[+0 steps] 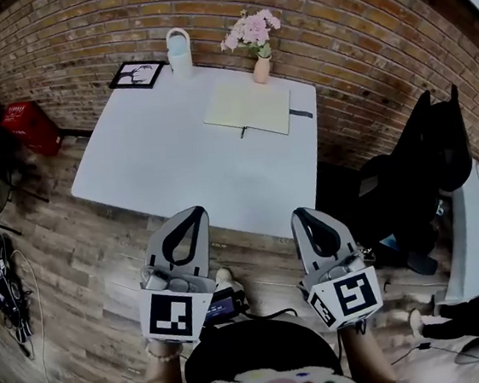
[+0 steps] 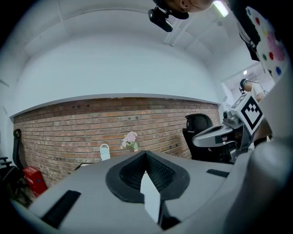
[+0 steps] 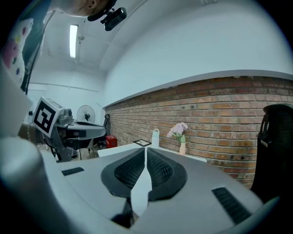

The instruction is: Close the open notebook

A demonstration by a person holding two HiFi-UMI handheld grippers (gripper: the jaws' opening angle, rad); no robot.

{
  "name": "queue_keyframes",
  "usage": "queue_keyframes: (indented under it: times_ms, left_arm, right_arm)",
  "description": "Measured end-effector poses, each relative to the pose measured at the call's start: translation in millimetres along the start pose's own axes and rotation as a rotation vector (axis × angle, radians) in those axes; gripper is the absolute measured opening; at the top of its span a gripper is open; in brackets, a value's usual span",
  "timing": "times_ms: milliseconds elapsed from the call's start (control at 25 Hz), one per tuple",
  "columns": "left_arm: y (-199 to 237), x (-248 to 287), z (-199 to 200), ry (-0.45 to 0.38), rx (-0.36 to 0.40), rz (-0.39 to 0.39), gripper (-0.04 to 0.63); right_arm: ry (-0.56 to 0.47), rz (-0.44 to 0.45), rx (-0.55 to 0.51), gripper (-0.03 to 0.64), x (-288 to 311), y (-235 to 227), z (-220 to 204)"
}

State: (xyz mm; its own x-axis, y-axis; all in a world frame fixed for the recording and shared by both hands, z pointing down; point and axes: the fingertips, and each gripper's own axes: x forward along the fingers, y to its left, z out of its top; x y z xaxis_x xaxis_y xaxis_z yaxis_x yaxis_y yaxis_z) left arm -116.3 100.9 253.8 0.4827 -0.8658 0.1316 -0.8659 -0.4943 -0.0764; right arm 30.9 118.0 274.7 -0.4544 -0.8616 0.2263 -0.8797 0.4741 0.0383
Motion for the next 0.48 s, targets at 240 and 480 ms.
queue_keyframes:
  times_ms: [240, 480]
  left_arm:
    - [31, 21, 1, -0.006, 0.019, -0.026, 0.017]
    - [52, 33, 3, -0.022, 0.036, -0.047, 0.017]
  right_arm:
    - [-0.005, -0.024, 0.000, 0.040, 34, 0, 9]
    - [-0.023, -0.060, 0.001, 0.040, 57, 0, 17]
